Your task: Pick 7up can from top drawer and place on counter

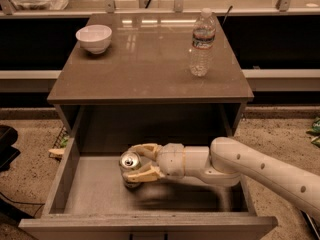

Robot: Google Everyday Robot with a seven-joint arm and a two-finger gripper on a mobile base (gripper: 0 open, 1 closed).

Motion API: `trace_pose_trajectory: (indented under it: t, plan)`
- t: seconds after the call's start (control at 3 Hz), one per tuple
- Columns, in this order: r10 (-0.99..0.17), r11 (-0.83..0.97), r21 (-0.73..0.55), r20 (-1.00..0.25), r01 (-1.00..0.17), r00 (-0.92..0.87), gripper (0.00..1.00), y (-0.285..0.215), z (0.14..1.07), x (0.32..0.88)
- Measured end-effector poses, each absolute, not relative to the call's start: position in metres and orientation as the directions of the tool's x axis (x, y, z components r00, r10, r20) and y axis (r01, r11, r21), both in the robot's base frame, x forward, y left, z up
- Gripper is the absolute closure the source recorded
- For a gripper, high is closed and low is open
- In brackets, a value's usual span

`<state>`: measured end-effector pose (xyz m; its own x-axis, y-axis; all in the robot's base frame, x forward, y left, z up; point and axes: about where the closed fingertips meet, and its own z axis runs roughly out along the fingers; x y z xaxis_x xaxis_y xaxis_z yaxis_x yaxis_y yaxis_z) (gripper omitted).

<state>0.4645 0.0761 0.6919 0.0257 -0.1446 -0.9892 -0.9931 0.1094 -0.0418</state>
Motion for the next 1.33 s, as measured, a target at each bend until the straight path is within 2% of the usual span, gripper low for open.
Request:
trace_pose_trajectory:
  t: [0.33, 1.0, 1.33]
  plan:
    - [-0.175, 0.126, -0.041, -0.984, -0.991, 0.019, 1.00, 0.072, 0.725, 0.473]
    - [-0.237, 0.250, -0.047, -0.971, -0.967, -0.014, 1.00, 0.060, 0.892, 0.545]
    - [-0.175, 0.377, 0.029, -0.979, -0.926, -0.102, 1.00, 0.067, 0.957, 0.592]
